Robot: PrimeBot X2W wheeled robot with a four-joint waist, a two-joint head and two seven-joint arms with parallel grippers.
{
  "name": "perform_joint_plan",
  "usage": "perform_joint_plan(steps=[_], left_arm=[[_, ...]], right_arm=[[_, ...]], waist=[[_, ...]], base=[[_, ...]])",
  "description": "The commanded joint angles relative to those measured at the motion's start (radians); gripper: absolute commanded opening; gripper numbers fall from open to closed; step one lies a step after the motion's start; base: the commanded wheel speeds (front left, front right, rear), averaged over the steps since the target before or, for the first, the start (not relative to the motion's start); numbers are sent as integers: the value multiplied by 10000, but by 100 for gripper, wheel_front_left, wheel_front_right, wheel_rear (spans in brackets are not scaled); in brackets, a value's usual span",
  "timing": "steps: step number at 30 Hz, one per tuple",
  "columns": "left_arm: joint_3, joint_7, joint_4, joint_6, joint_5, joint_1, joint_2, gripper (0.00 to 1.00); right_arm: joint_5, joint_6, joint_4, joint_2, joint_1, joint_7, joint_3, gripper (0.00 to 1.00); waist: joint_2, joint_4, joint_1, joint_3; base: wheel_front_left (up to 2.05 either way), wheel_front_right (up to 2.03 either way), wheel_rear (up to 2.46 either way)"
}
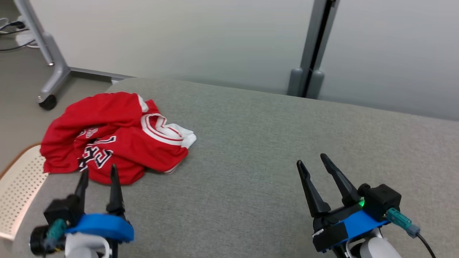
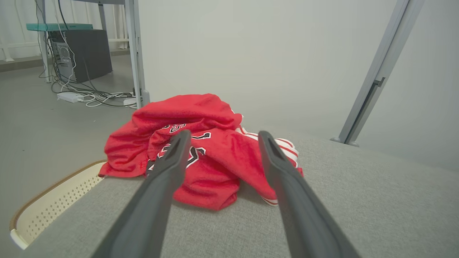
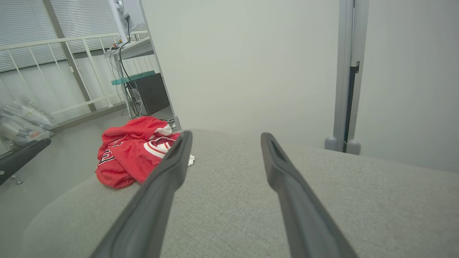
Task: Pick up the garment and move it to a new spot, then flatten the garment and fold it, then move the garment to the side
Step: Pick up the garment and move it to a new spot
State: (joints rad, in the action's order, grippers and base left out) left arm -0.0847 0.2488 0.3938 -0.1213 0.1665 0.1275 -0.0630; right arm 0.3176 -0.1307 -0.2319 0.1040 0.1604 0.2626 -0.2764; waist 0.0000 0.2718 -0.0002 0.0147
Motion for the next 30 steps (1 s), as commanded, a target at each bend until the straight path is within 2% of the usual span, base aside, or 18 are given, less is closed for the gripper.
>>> perform_joint_plan(steps=[1, 5, 16, 21, 25, 30], left_arm=[[-36, -85, -1, -36, 75, 350, -82, 100], [-99, -1015, 19, -57, 447, 982, -415, 100], [-550, -4427, 545, -47, 1283, 2564, -1888, 100], [-707, -5680, 1467, -97, 2016, 3093, -2383, 100], [-720, -6464, 2485, -116, 2560, 3375, -2521, 100], [-530, -6950, 3793, -118, 2848, 3578, -2695, 100]], right_arm=[[-55, -1, 44, 58, 126, 33, 32, 100], [-91, -1, 136, 3, 251, 32, 105, 100], [-104, -1, 243, -120, 792, 32, 215, 100], [-87, -1, 268, -137, 931, 32, 227, 100], [-21, -1, 257, -104, 1037, 32, 127, 100], [-7, -1, 229, -74, 1162, 32, 60, 100]], waist=[[0, -94, 2, 10], [0, -557, 2, 260], [0, -2117, 2, 1123], [0, -2693, 2, 1301], [0, -3073, 2, 1396], [0, -3516, 2, 1532]], base=[[0, 0, 0], [0, 0, 0], [0, 0, 0], [0, 0, 0], [0, 0, 0], [0, 0, 0]])
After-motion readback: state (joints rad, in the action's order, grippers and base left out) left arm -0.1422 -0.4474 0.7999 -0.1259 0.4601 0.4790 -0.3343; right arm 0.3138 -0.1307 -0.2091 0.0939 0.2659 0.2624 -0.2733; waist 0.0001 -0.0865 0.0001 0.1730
